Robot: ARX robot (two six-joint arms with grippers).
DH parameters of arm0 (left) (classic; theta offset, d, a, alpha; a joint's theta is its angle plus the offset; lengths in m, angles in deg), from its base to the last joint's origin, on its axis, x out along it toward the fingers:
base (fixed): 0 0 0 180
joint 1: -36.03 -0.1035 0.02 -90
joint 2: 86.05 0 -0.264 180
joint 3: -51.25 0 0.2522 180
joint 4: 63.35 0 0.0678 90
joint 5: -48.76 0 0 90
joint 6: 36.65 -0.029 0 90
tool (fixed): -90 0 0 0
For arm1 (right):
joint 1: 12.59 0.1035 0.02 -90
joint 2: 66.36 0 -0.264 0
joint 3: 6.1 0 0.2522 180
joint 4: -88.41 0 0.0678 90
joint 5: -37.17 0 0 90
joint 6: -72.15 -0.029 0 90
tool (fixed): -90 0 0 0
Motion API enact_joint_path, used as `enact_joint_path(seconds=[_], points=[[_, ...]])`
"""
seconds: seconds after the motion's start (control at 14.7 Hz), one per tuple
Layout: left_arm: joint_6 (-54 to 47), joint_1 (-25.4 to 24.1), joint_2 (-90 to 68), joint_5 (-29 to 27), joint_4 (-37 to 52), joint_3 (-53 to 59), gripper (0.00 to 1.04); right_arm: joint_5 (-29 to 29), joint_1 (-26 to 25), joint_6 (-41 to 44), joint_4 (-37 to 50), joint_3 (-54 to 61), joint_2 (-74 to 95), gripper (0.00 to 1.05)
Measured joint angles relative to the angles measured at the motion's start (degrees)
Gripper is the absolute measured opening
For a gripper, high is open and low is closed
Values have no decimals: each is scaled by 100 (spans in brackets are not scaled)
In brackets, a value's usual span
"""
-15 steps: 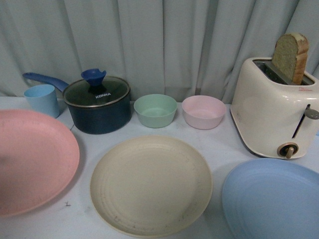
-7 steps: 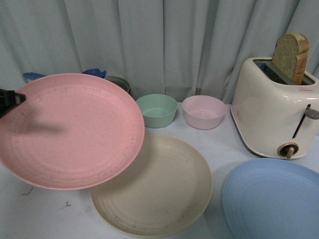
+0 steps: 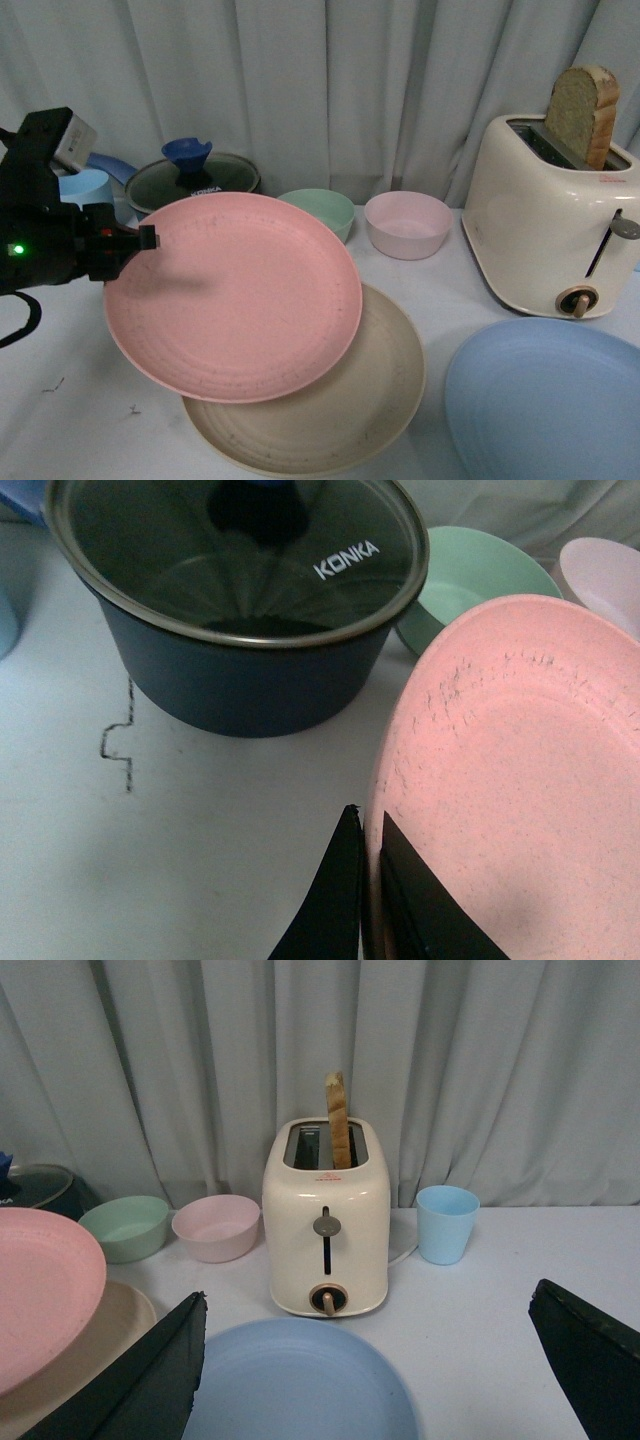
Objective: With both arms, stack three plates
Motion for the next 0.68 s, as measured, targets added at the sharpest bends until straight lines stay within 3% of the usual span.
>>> enact_joint_path(seconds=[0.68], points=[[424,411,-699,22,293,-70,3,0,0,0,0,0,0,98]])
